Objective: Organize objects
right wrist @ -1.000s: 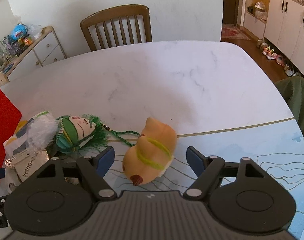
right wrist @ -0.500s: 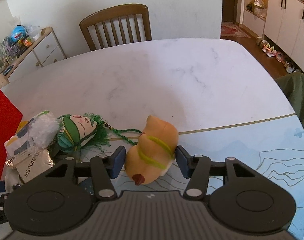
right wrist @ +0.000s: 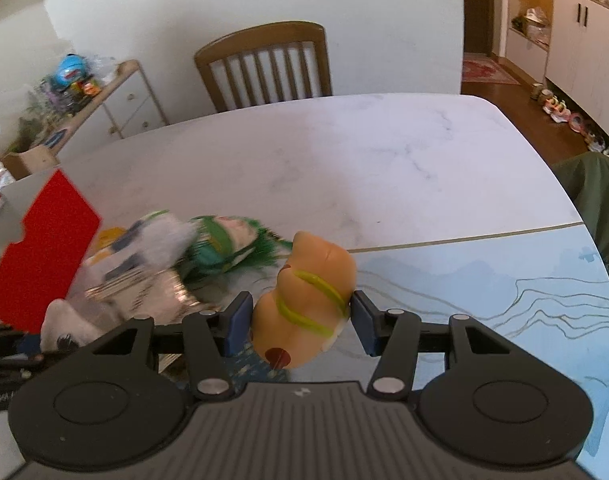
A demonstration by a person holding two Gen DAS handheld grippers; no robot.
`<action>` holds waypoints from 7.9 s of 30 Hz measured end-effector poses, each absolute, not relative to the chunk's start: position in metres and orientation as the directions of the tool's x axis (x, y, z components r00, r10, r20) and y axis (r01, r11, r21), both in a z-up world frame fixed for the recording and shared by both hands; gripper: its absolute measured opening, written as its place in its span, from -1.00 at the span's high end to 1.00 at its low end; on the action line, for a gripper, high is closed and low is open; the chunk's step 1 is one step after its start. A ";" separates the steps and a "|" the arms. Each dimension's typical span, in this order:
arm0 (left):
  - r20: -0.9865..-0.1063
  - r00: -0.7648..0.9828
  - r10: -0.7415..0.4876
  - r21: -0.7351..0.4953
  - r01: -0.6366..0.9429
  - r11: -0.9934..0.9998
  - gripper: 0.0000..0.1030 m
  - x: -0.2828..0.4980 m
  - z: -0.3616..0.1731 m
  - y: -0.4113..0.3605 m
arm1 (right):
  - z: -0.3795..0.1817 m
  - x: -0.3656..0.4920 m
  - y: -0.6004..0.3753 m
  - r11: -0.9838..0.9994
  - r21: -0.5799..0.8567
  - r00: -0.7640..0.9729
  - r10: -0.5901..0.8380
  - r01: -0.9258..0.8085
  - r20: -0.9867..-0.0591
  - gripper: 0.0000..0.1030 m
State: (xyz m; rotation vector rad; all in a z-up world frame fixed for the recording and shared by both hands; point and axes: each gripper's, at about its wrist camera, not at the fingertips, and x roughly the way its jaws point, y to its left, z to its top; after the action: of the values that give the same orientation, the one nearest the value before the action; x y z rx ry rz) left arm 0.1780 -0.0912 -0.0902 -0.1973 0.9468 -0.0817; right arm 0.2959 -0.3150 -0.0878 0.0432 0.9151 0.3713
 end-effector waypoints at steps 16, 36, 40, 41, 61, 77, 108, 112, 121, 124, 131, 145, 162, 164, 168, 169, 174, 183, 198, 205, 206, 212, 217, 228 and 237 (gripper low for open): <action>-0.795 0.585 -0.158 -0.229 -0.049 0.972 0.42 0.139 -0.042 -0.045 | -0.024 0.226 -0.250 0.861 0.248 0.496 0.467 -0.444 -0.732 -0.03; -0.768 0.632 -0.104 -0.232 -0.123 0.965 0.42 0.109 -0.008 0.099 | -0.003 0.190 -0.082 0.796 0.231 0.459 0.529 -0.559 -0.714 -0.03; -0.770 0.632 -0.086 -0.248 -0.172 0.953 0.42 0.116 -0.005 0.134 | -0.001 0.191 -0.048 0.786 0.217 0.459 0.533 -0.578 -0.711 -0.03; -0.770 0.633 -0.086 -0.257 -0.183 0.949 0.42 0.120 -0.004 0.143 | -0.001 0.192 -0.039 0.784 0.212 0.459 0.534 -0.584 -0.710 -0.03; -0.806 0.591 -0.035 -0.216 -0.238 0.947 0.41 0.210 -0.042 0.216 | -0.056 0.261 0.084 0.823 0.057 0.486 0.389 -0.566 -0.782 -0.03; -0.875 0.480 -0.058 -0.180 -0.212 0.961 0.42 0.258 -0.091 0.224 | -0.103 0.295 0.124 0.836 0.012 0.425 0.291 -0.548 -0.857 -0.03; -0.935 0.339 -0.103 -0.187 -0.223 0.957 -0.03 0.266 -0.120 0.231 | -0.109 0.305 0.123 0.846 0.040 0.369 0.274 -0.532 -0.888 -0.06; -0.928 0.360 -0.098 -0.188 -0.226 0.956 -0.12 0.262 -0.113 0.233 | -0.099 0.301 0.117 0.843 0.060 0.379 0.302 -0.534 -0.875 -0.11; -0.893 0.444 -0.073 -0.179 -0.202 0.963 -0.24 0.243 -0.083 0.225 | -0.076 0.283 0.104 0.832 0.092 0.400 0.356 -0.547 -0.845 -0.16; -0.879 0.470 -0.075 -0.185 -0.193 0.964 -0.25 0.238 -0.070 0.219 | -0.066 0.274 0.096 0.834 0.105 0.418 0.376 -0.542 -0.827 -0.16; -0.852 0.520 -0.059 -0.175 -0.179 0.968 -0.35 0.212 -0.044 0.214 | -0.045 0.251 0.080 0.827 0.129 0.450 0.420 -0.547 -0.788 -0.21; -0.791 0.607 -0.072 -0.165 -0.100 0.981 -0.65 0.159 -0.013 0.183 | -0.008 0.199 0.041 0.802 0.176 0.493 0.506 -0.571 -0.708 -0.49; -0.746 0.662 -0.075 -0.168 -0.077 0.983 -0.99 0.113 -0.002 0.144 | 0.002 0.163 -0.025 0.780 0.230 0.502 0.567 -0.582 -0.653 -0.66; -0.738 0.671 -0.069 -0.157 -0.072 0.985 -0.99 0.108 -0.001 0.136 | 0.002 0.161 -0.036 0.779 0.236 0.504 0.572 -0.582 -0.647 -0.66; -0.721 0.690 -0.057 -0.143 -0.067 0.987 -1.00 0.102 0.000 0.116 | 0.002 0.157 -0.055 0.776 0.226 0.512 0.575 -0.589 -0.638 -0.66; -0.718 0.693 -0.060 -0.145 -0.065 0.987 -1.00 0.101 0.001 0.111 | 0.003 0.157 -0.060 0.775 0.226 0.512 0.576 -0.590 -0.637 -0.66; -0.689 0.723 -0.046 -0.119 -0.050 0.992 -1.00 0.095 0.003 0.080 | 0.000 0.153 -0.090 0.776 0.217 0.511 0.570 -0.593 -0.643 -0.70; -0.684 0.727 -0.053 -0.140 -0.059 0.988 -1.00 0.101 -0.003 0.030 | -0.003 0.151 -0.135 0.772 0.181 0.519 0.562 -0.610 -0.644 -0.70; -0.685 0.725 -0.073 -0.112 -0.005 0.994 -1.00 0.138 -0.025 -0.046 | -0.025 0.203 -0.228 0.833 0.180 0.565 0.496 -0.523 -0.659 -0.70; -0.689 0.722 -0.067 -0.066 0.029 0.997 -0.99 0.165 -0.041 -0.071 | -0.049 0.233 -0.250 0.844 0.163 0.554 0.469 -0.511 -0.688 -0.70; -0.692 0.719 -0.062 -0.059 0.029 0.998 -0.99 0.170 -0.045 -0.073 | -0.053 0.236 -0.251 0.843 0.155 0.551 0.465 -0.515 -0.693 -0.70; -0.710 0.704 -0.026 -0.007 0.031 0.999 -0.99 0.195 -0.061 -0.082 | -0.074 0.256 -0.256 0.842 0.129 0.537 0.443 -0.523 -0.718 -0.70; -0.739 0.673 -0.023 -0.010 0.023 1.000 -0.93 0.216 -0.074 -0.079 | -0.088 0.270 -0.256 0.832 0.150 0.505 0.457 -0.535 -0.732 -0.70; -0.788 0.614 -0.039 -0.038 0.014 0.999 -0.49 0.252 -0.094 -0.074 | -0.114 0.296 -0.239 0.794 0.187 0.439 0.496 -0.578 -0.749 -0.64; -0.817 0.575 -0.032 -0.007 0.045 0.999 -0.14 0.269 -0.106 -0.081 | -0.127 0.310 -0.226 0.775 0.200 0.411 0.513 -0.600 -0.754 -0.49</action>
State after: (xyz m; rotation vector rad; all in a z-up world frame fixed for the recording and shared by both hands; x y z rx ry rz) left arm 0.2689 -0.0809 -0.1057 0.0146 0.9567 -0.0451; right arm 0.3097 -0.2259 -0.1272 -0.1071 0.9090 0.7017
